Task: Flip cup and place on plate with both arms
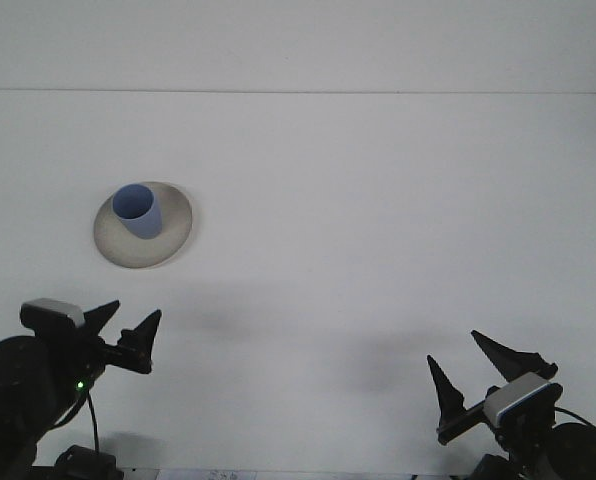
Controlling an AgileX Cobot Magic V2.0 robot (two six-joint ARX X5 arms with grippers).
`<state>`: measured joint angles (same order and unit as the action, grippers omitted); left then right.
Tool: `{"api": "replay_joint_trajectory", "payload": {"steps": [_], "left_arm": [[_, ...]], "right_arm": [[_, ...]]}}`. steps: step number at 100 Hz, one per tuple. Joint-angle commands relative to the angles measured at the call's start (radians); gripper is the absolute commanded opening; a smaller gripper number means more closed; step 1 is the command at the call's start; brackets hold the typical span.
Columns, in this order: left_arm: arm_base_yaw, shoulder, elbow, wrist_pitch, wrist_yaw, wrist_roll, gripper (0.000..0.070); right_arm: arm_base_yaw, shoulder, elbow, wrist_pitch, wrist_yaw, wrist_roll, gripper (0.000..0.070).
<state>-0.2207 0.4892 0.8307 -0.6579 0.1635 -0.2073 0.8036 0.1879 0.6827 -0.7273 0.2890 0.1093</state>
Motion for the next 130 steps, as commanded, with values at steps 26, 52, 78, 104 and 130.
{"api": "replay_joint_trajectory", "payload": {"steps": [26, 52, 78, 104, 130], "left_arm": [[-0.004, -0.161, -0.132, 0.029, 0.003, -0.065, 0.0012], [-0.004, -0.207, -0.13, 0.039, 0.001, -0.067, 0.0016], [-0.004, -0.222, -0.13, 0.039, 0.001, -0.067, 0.0016], [0.004, -0.229, -0.135, 0.052, -0.01, 0.001, 0.0016], [0.152, -0.4, -0.459, 0.42, -0.086, 0.281, 0.0016]], "right_arm": [[0.009, 0.003, 0.003, -0.029, 0.0, 0.007, 0.0006], [0.009, 0.003, 0.003, -0.022, 0.0, 0.006, 0.0006], [0.009, 0.003, 0.003, -0.019, 0.0, 0.006, 0.0006], [0.009, 0.003, 0.003, -0.019, 0.0, 0.006, 0.0006], [0.009, 0.003, 0.003, -0.019, 0.0, 0.006, 0.0006]]}}
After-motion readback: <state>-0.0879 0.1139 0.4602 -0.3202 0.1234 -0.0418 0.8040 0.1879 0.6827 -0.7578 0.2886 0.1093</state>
